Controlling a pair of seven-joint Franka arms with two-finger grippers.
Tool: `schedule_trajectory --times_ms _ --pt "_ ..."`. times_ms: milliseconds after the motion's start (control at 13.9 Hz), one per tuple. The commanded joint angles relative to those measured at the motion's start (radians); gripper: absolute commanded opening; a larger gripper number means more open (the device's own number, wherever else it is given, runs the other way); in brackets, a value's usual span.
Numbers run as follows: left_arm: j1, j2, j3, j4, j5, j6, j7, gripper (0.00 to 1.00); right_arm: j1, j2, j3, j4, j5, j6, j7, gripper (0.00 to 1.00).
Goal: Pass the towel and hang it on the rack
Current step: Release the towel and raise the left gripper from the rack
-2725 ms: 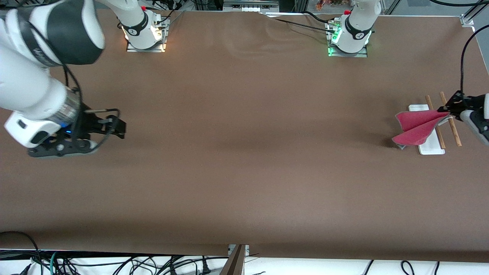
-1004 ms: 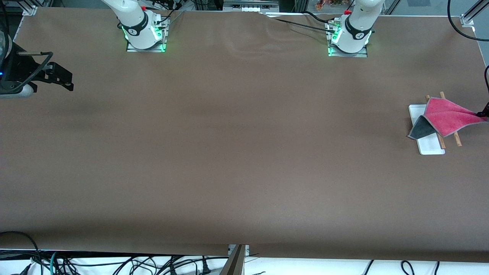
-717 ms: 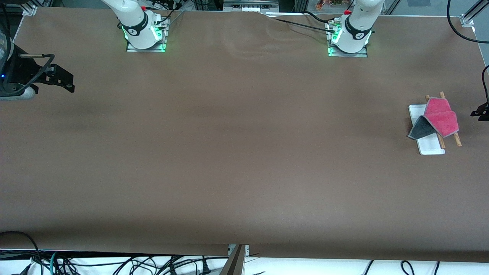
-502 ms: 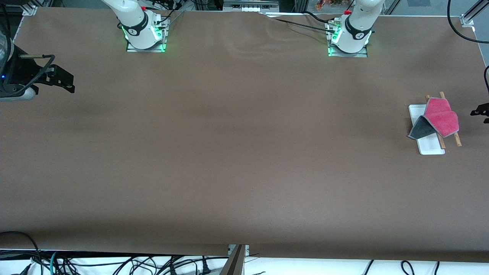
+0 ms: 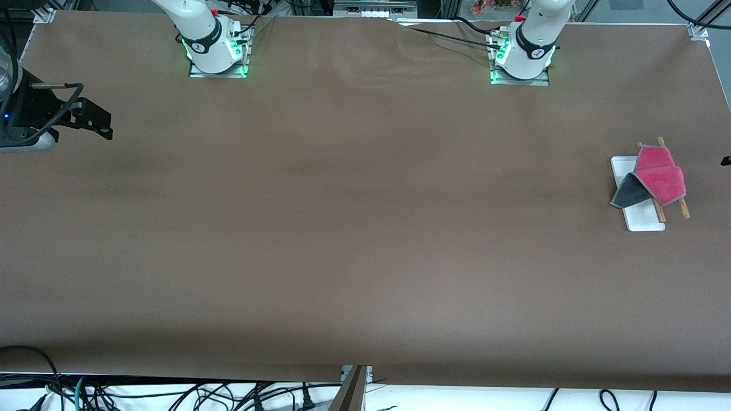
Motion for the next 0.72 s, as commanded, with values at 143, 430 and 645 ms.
schedule_trajectory --times_ms 143,430,645 --pt "-0.002 -0.081 -0.256 -0.017 -0.069 -0.083 -0.445 1.0 -0.015 0.011 0.018 0.027 -0.005 -0.007 -0.017 1.0" --pt "-0.008 -0.113 -0.456 -0.032 -0.081 -0.065 -0.862 1.0 -0.015 0.011 0.018 0.027 -0.005 -0.008 -0.015 1.0" --pt "-0.318 -0.176 -0.215 -0.029 -0.118 -0.026 -0.946 1.0 -0.015 0.011 0.018 0.027 -0.005 -0.007 -0.015 1.0"
